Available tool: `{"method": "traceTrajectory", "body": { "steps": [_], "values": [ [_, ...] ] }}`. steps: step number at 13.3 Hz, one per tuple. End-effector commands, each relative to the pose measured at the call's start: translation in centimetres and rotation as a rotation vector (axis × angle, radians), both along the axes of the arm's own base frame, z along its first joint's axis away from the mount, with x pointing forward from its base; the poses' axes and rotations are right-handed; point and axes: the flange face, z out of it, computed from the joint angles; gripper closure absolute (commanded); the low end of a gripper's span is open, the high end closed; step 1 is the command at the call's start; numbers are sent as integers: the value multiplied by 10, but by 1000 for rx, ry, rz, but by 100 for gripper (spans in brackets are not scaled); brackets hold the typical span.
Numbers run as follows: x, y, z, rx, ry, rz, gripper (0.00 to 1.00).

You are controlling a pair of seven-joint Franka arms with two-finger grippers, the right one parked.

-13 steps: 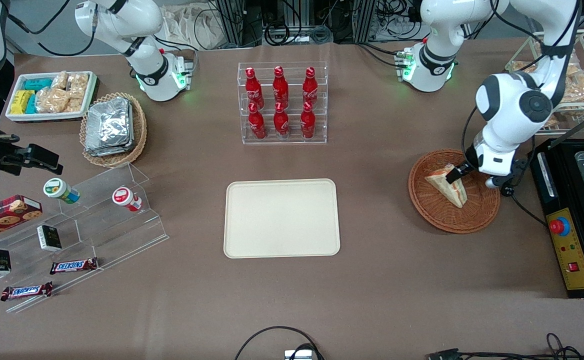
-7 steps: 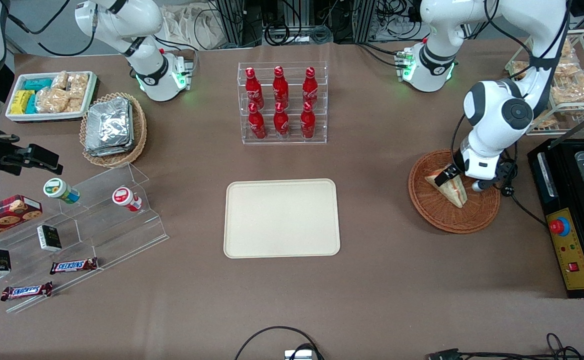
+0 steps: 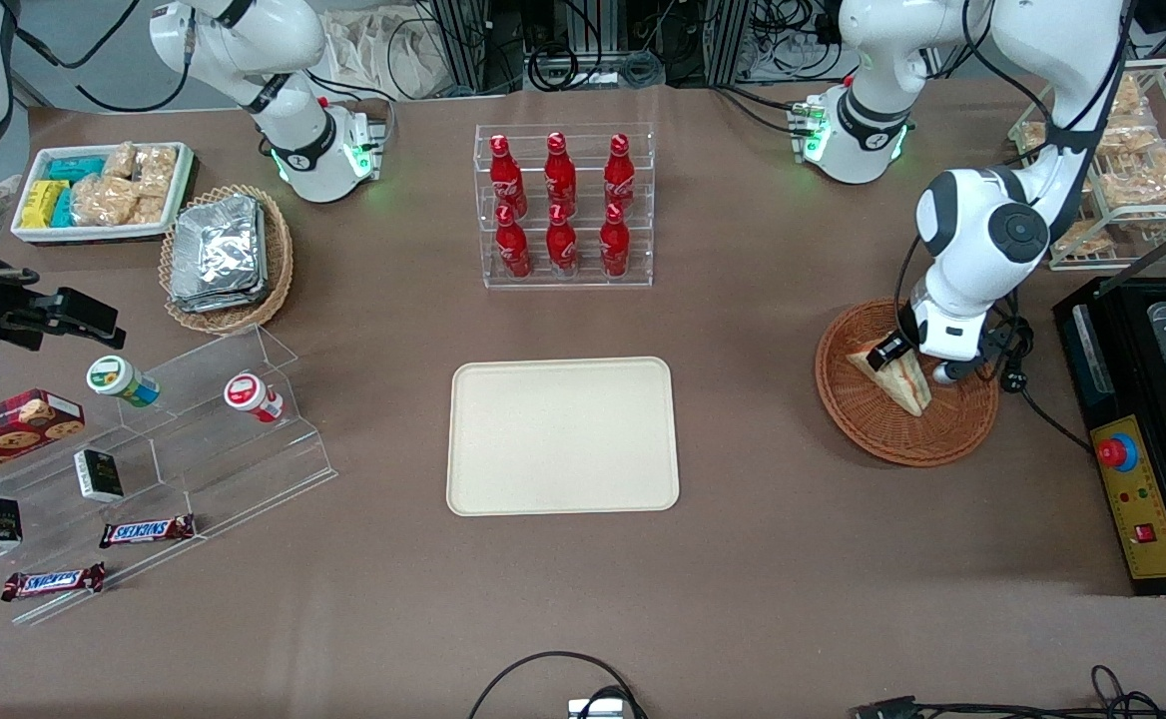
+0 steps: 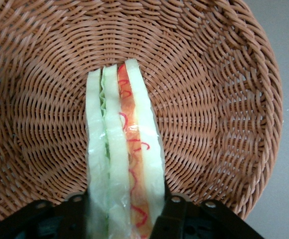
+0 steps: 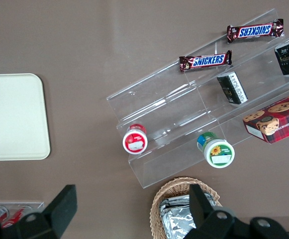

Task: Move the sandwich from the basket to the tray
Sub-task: 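Lift the sandwich out of the basket with the left gripper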

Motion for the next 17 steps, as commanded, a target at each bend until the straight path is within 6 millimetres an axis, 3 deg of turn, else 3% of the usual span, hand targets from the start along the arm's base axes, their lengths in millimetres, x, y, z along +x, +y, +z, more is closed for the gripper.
{"method": "traceTrajectory", "body": {
  "steps": [1,10,16,17],
  "values": [
    [-3,-4,3,8,-24,-50,70],
    [0,-2,100,54,-22,-453,70],
    [0,-5,125,149,-8,-865,69],
    [0,-15,129,153,-1,-917,68]
  ]
}}
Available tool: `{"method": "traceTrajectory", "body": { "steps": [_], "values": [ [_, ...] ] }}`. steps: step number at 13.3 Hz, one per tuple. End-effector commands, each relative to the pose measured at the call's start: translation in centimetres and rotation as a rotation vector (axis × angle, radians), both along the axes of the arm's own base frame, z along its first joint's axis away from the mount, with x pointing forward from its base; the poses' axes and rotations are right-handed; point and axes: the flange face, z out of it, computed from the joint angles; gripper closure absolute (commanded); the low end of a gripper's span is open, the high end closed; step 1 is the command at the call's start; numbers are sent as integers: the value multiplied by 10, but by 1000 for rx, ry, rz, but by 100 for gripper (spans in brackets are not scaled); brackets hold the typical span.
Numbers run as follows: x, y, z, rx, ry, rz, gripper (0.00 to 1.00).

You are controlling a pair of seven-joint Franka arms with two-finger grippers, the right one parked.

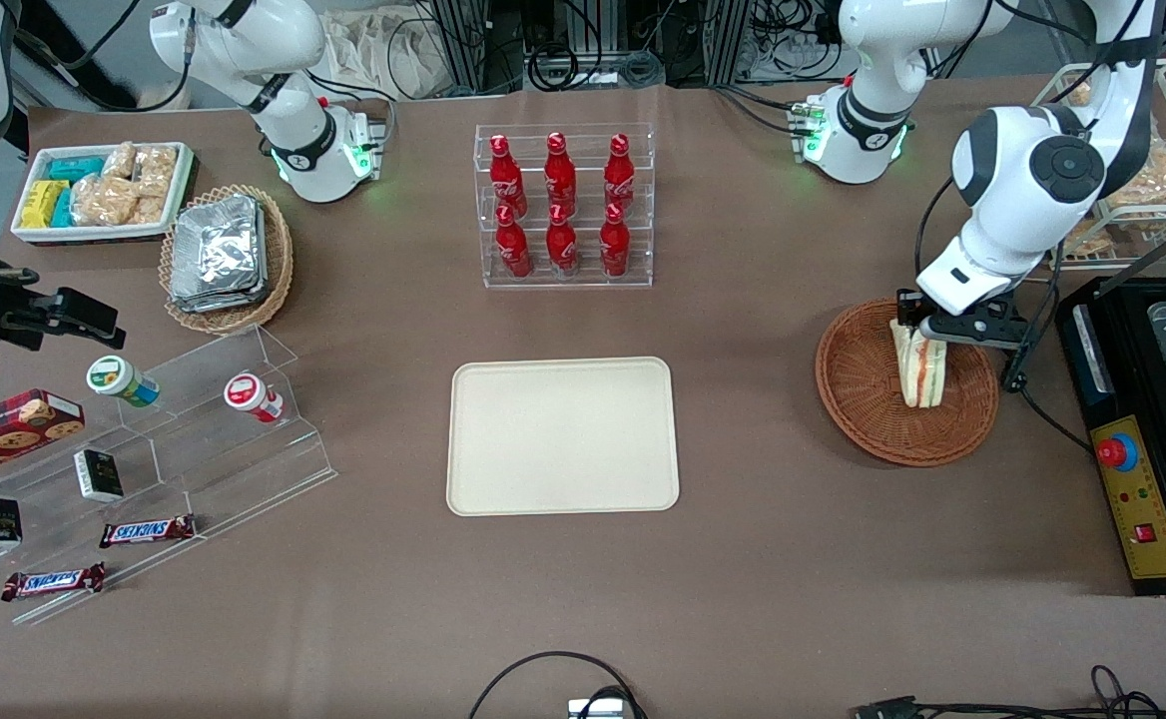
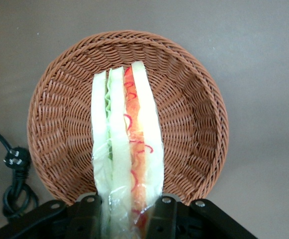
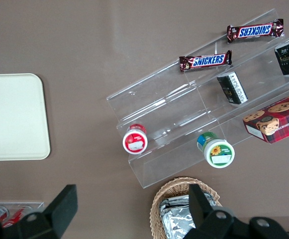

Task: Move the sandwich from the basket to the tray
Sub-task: 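Lift the sandwich out of the basket with the left gripper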

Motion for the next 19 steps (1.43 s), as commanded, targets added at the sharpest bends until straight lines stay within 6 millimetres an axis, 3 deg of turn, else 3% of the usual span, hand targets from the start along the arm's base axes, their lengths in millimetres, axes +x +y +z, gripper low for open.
{"method": "traceTrajectory", "body": {
  "steps": [1,4,6,7,10,12,15,19],
  "values": [
    [2,-28,28,37,7,-151,68],
    [12,-61,57,41,54,-179,68],
    [11,-84,63,21,45,-152,68],
    [10,-106,64,8,35,-128,68],
    [23,-165,60,-26,40,-33,69],
    [19,-206,52,-42,45,-12,69],
    [31,-232,47,-78,61,-10,68],
    [36,-283,28,-70,41,43,68]
  ]
}}
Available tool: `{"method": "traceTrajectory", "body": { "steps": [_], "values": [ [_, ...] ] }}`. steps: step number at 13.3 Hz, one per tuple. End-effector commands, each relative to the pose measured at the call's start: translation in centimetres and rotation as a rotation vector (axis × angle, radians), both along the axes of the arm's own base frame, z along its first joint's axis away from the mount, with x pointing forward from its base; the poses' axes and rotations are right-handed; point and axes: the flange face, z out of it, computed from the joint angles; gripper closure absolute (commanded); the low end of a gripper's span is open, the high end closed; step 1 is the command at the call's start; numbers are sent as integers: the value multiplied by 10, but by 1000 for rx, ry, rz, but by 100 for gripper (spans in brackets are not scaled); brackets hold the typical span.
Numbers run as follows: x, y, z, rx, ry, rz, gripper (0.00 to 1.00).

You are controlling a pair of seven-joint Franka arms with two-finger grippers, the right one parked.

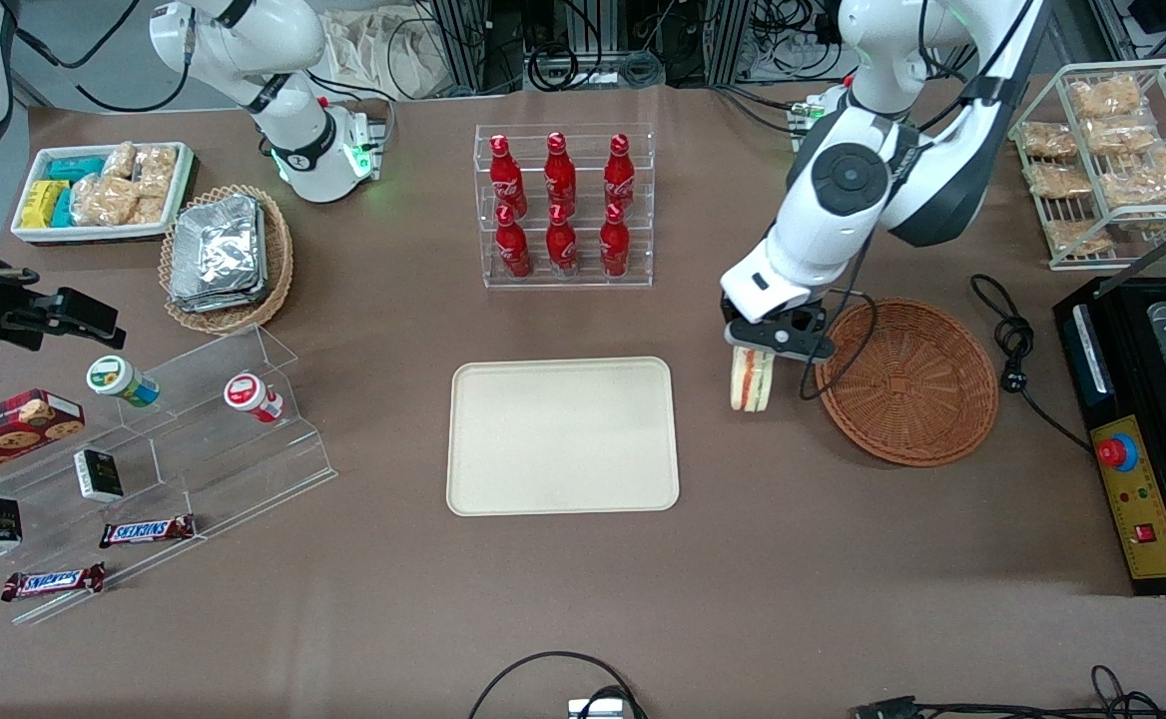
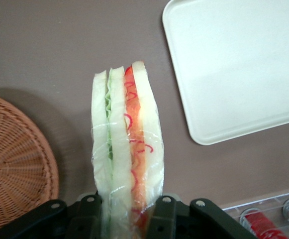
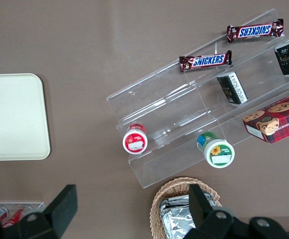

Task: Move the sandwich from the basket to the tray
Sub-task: 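Lift the sandwich out of the basket with the left gripper, then carry the held sandwich over the cream tray and lower it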

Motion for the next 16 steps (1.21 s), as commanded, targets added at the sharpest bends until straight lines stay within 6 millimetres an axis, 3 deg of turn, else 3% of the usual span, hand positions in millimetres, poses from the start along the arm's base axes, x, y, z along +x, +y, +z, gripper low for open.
{"method": "traceTrajectory", "body": {
  "steps": [1,4,9,12,16],
  "values": [
    [15,-37,-13,4,-18,38,68],
    [20,-84,-33,1,-25,41,68],
    [32,-135,-76,25,-64,101,68],
    [46,-145,-92,1,-41,124,69],
    [42,-168,-123,19,-52,134,69]
  ]
}}
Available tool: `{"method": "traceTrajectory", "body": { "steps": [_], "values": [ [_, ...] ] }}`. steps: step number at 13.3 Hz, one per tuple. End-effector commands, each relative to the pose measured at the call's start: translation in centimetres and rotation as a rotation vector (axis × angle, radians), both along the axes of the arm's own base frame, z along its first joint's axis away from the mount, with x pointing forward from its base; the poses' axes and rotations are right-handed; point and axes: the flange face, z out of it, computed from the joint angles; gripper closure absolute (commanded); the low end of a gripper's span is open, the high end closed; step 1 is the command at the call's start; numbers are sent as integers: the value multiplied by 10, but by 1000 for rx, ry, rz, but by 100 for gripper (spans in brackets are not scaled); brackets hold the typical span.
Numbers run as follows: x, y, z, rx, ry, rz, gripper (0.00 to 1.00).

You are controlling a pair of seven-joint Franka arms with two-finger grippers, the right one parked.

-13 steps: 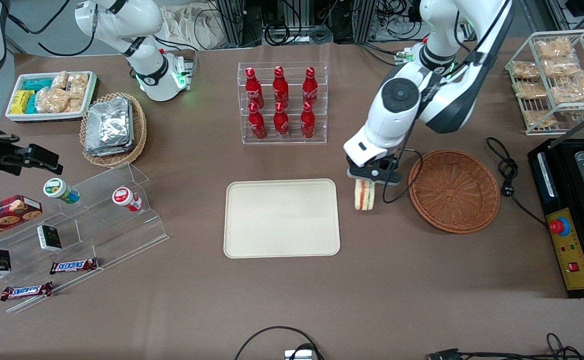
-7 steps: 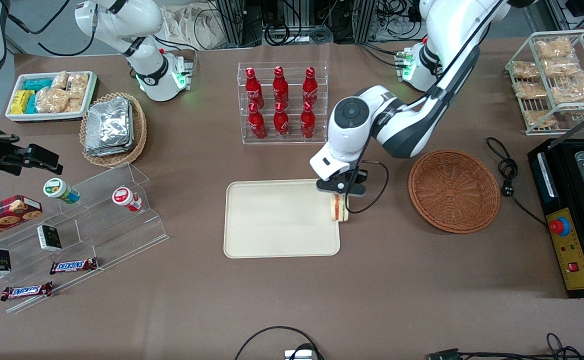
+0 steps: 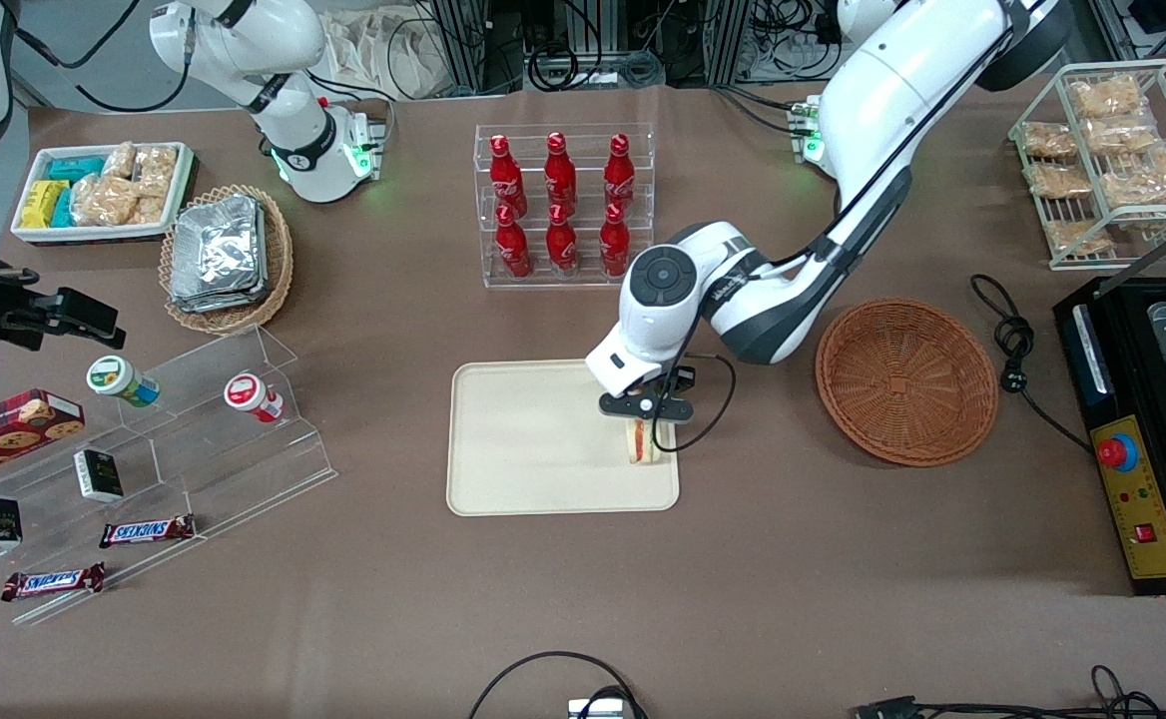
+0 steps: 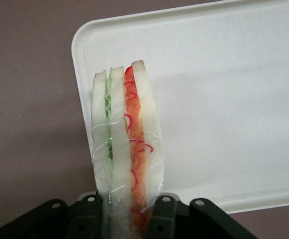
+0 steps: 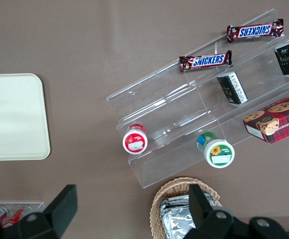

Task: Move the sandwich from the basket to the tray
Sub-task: 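Carry the held sandwich over the cream tray and lower it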

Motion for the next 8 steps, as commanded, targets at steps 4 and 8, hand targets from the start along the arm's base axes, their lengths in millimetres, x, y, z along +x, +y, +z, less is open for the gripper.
{"method": "traceTrajectory", "body": {
  "steps": [4,8],
  "values": [
    [-1,-28,-28,11,-44,12,69],
    [-3,-31,-48,8,-34,21,69]
  ]
}}
